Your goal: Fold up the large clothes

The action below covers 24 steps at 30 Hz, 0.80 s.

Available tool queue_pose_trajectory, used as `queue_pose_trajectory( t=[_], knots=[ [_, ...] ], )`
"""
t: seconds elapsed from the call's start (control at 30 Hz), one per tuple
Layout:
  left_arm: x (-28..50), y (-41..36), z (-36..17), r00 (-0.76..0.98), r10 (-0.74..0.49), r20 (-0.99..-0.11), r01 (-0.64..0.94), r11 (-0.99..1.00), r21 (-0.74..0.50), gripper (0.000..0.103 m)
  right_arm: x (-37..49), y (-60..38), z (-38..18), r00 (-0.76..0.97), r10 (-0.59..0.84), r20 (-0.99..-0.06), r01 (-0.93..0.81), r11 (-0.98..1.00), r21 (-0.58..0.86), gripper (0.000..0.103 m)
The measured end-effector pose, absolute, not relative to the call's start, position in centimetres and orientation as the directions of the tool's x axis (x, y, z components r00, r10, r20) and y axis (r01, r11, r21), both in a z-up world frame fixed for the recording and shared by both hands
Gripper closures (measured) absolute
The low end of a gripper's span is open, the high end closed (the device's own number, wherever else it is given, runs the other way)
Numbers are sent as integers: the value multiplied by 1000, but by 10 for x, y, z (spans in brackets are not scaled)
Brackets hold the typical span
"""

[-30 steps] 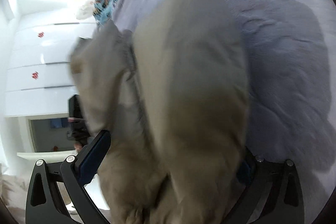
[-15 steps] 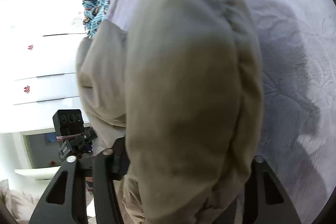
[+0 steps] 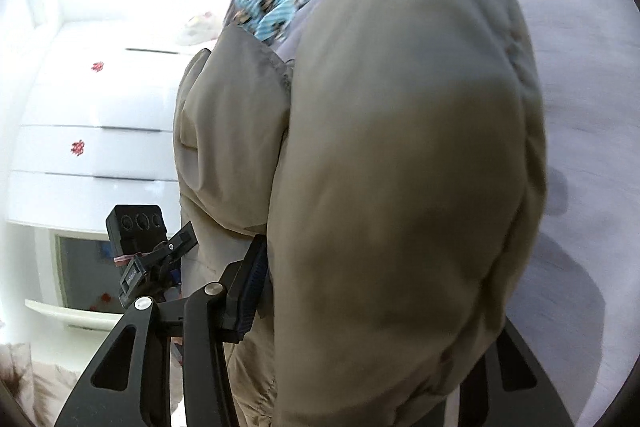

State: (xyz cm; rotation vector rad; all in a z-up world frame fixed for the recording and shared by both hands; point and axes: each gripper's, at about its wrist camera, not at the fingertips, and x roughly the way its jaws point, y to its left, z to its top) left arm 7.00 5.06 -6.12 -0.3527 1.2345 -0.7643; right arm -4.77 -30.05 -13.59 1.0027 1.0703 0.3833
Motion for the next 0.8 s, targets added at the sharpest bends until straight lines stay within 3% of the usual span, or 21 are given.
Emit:
queue_pose_trajectory(
  t=[0.2, 0.37, 0.53, 0.8],
  knots=[
    [108, 114, -85, 195, -626, -755, 255, 776, -578, 29, 4, -231, -166, 414, 735, -537, 163, 520, 838, 52],
    [119, 131, -133, 190, -591, -784, 213, 805, -555, 28, 21, -205, -191, 371, 723, -582, 193, 554, 810, 52],
    [116, 123, -147, 199, -574, -795, 214, 817, -536, 21, 20, -204, -208, 360, 695, -622, 272, 560, 783, 40],
    [102, 114, -111, 297, -376, -878, 261, 916, -304, 22, 5, -203, -165, 362, 538, -762, 329, 691, 644, 37]
  ],
)
